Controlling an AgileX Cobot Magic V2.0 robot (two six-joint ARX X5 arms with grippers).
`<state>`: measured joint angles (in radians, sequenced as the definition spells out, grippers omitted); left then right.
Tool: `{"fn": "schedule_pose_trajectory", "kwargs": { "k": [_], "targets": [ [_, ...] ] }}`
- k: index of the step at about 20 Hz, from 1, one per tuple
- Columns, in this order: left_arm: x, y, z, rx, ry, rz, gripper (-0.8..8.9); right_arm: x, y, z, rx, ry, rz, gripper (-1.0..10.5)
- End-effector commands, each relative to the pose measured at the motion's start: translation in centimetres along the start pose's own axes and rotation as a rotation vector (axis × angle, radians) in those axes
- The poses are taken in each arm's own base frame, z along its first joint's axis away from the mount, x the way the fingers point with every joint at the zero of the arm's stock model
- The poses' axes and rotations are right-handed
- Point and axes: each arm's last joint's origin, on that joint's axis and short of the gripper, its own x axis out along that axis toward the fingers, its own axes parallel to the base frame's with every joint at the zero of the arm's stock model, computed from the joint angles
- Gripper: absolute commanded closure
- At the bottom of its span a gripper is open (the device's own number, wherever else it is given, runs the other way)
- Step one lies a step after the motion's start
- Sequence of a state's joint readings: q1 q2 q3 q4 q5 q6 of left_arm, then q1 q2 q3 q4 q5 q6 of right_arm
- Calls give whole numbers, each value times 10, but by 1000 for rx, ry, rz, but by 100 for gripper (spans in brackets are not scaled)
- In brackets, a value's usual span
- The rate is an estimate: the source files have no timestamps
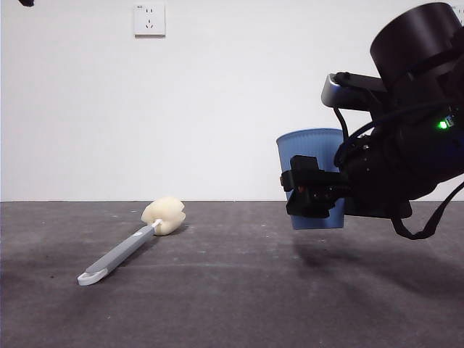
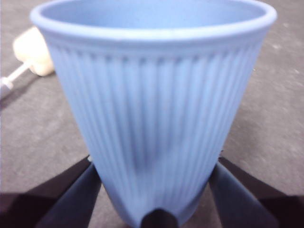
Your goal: Pick up the cup brush,pick up the cup,insert the brush into the cup,clean the cup,put the cup brush back,put the cup back to the fixed position on the table
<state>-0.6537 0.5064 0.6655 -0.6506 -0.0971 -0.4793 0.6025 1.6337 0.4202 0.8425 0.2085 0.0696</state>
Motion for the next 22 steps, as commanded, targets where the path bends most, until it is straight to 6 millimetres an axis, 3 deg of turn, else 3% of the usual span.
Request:
{"fn": "schedule_pose_trajectory", "kwargs": {
  "k": [1,9,16,18,20,22],
  "targets": [
    [0,0,0,12,-2,-3,396,3,-5,-5,-22,11,15,959],
    [0,0,-1,13,-1,-2,396,21,-22,-16,0,45,35,959],
    [0,0,-1,13,2,0,396,20,-25,-36,-16,246,150,958],
    [0,1,-2,14,12,5,396,19,-24,-39,-16,271,167,888],
    [0,2,-4,17,29,16,396,19,-24,-39,-16,273,167,688],
    [0,3,-5,19,46,27,396,19,-24,-39,-14,273,167,581]
  ]
}}
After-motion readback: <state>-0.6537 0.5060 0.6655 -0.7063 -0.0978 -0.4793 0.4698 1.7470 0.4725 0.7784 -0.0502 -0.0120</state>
